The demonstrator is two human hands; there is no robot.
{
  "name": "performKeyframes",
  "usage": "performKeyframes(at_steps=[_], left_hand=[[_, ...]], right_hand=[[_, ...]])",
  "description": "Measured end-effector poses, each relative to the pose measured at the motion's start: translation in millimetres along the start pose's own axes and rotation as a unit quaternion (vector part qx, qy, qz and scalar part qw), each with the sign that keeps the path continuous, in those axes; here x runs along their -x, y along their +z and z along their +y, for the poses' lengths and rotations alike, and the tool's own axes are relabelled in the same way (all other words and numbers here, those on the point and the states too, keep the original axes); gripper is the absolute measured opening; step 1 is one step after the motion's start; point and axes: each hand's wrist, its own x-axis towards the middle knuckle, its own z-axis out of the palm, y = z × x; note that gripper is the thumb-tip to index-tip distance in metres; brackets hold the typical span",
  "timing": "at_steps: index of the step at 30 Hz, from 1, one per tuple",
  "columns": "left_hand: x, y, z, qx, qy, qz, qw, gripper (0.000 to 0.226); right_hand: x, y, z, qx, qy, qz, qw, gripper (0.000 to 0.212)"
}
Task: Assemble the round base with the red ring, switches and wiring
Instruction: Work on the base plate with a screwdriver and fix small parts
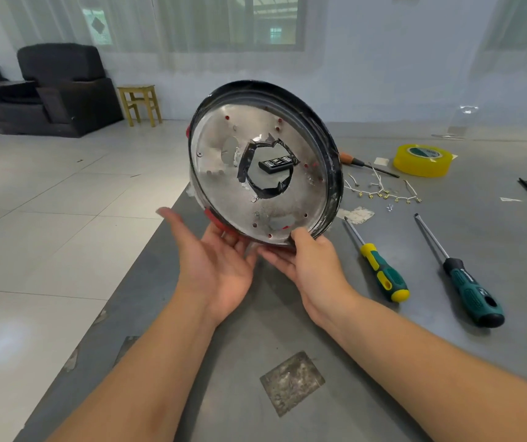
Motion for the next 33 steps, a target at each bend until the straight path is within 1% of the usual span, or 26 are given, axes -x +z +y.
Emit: performKeyframes(at_steps=[3, 7, 10, 14, 16, 20, 25, 30, 33], left_hand=[[-4.0, 7.0, -6.2, 0.018, 0.014, 0.041, 0.999, 0.107], [-5.1, 16.4, -5.4, 0.007, 0.038, 0.04, 0.998, 0.103], [-5.6, 20.6, -10.6, 0.054, 0.043, 0.058, 0.996, 0.098], [-9.4, 27.3, -25.0, 0.121, 0.059, 0.093, 0.987, 0.087], [-11.9, 27.0, -27.2, 0.132, 0.059, 0.091, 0.985, 0.086], [-15.2, 23.5, -25.8, 0.131, 0.06, 0.085, 0.986, 0.087], [-13.5, 22.6, -24.5, 0.127, 0.057, 0.079, 0.987, 0.088], [-13.4, 21.7, -24.5, 0.12, 0.058, 0.074, 0.988, 0.088], [-13.7, 21.0, -23.9, 0.118, 0.052, 0.068, 0.989, 0.088]], right_hand=[[2.2, 4.0, 1.4, 0.001, 0.009, 0.0, 1.0, 0.032], [2.6, 5.3, 3.6, 0.03, -0.004, -0.003, 1.0, 0.028], [2.1, 5.3, 7.0, 0.051, -0.01, 0.002, 0.999, 0.029], [-1.8, 1.2, 10.3, 0.072, -0.007, 0.039, 0.997, 0.029], [-3.2, 0.1, 12.2, 0.084, -0.015, 0.049, 0.995, 0.029], [-3.2, -0.1, 14.7, 0.074, -0.021, 0.045, 0.996, 0.031], [-4.0, -0.1, 14.0, 0.062, -0.022, 0.047, 0.997, 0.025], [-2.5, -2.0, 13.6, 0.074, -0.024, 0.043, 0.996, 0.019], [-3.1, -1.3, 12.9, 0.072, -0.026, 0.046, 0.996, 0.022]])
